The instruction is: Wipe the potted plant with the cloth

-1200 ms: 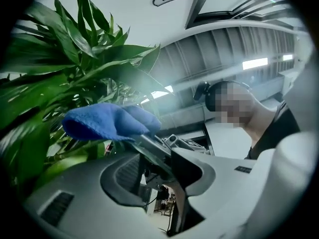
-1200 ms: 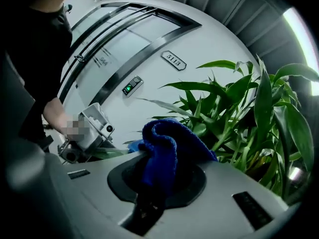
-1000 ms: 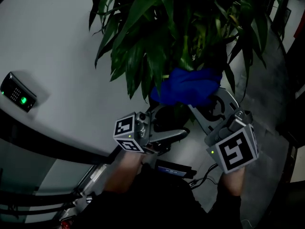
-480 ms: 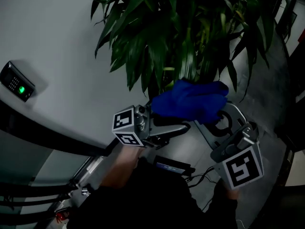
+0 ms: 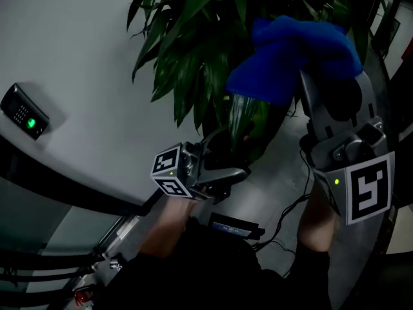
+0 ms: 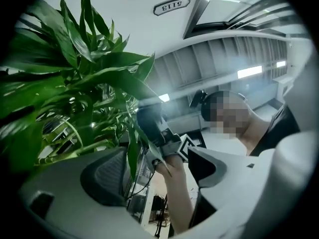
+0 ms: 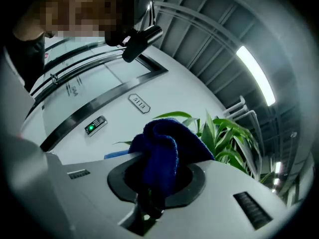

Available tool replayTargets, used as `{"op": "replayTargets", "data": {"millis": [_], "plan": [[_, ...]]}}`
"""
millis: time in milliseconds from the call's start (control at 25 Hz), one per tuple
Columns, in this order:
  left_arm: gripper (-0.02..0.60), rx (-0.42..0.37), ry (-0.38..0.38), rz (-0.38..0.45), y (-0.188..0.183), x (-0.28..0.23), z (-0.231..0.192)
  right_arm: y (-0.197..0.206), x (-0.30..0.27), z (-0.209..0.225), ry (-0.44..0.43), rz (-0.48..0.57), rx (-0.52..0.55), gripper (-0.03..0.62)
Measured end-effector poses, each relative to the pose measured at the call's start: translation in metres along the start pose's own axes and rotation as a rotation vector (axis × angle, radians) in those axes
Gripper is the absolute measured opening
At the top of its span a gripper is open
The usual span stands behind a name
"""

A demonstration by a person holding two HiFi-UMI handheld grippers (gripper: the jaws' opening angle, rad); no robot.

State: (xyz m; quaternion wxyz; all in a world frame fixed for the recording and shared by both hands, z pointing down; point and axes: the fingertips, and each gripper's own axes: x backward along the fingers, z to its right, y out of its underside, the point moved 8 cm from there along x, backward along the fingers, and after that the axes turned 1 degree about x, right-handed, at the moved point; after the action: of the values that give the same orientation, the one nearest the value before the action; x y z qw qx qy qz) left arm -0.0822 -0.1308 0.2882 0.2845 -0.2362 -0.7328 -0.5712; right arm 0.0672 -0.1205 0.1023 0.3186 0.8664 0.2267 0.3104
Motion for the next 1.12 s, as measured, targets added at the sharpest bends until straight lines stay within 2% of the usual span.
{"op": "replayTargets", "data": {"millis": [80,160,280,480,600,800,1120], "plan": [[0.398,0.015,0.010,0.056,-0.008,0.007,-0.002,-0.013,-0.005,0.008,0.044,0.054,0.025,0.075],[0.405,0.021,0.002,0.105,-0.018,0.013,-0.008,-0.014,-0.012,0.011,0.032,0.053,0.052,0.075],[0.411,0.027,-0.006,0.136,-0.031,0.010,-0.017,0.005,-0.024,0.002,-0.036,-0.023,0.067,0.075],[0.447,0.042,0.022,0.168,-0.044,-0.010,-0.024,0.052,-0.044,-0.019,-0.122,-0.172,0.037,0.076],[0.448,0.067,0.042,0.190,-0.043,-0.014,-0.024,0.067,-0.040,-0.034,-0.162,-0.204,0.002,0.075],[0.448,0.126,0.057,0.226,-0.037,-0.010,-0.024,0.080,-0.020,-0.057,-0.208,-0.259,0.047,0.075],[0.448,0.180,0.033,0.265,-0.023,-0.001,-0.024,0.080,0.012,-0.090,-0.306,-0.268,0.040,0.075]]}}
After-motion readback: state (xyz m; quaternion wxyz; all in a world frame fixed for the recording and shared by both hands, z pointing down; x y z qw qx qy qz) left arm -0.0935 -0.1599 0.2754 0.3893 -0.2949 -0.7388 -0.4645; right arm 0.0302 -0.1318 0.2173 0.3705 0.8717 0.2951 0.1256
